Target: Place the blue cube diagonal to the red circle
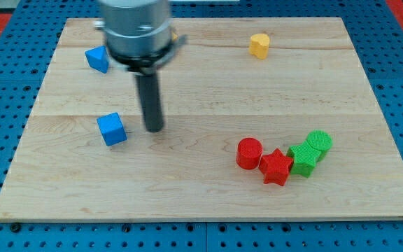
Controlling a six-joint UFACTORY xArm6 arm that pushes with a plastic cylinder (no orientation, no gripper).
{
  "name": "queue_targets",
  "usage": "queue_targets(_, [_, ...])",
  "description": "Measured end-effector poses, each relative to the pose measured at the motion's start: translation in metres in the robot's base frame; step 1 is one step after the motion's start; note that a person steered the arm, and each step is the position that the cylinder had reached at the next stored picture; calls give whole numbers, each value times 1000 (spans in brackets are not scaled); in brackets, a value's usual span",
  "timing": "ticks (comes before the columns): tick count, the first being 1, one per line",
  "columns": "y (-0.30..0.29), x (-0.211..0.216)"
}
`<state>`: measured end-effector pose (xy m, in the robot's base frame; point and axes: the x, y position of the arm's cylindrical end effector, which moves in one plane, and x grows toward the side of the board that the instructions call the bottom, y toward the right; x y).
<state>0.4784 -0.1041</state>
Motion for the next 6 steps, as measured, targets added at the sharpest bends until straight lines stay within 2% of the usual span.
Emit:
queue_targets(1, [-49, 94])
queue_targets(2, [-135, 66])
queue_targets(3, [-129, 0])
queue_targets(4, [-50, 0])
queue_targets(5, [76, 6])
queue_targets(6, [68, -1])
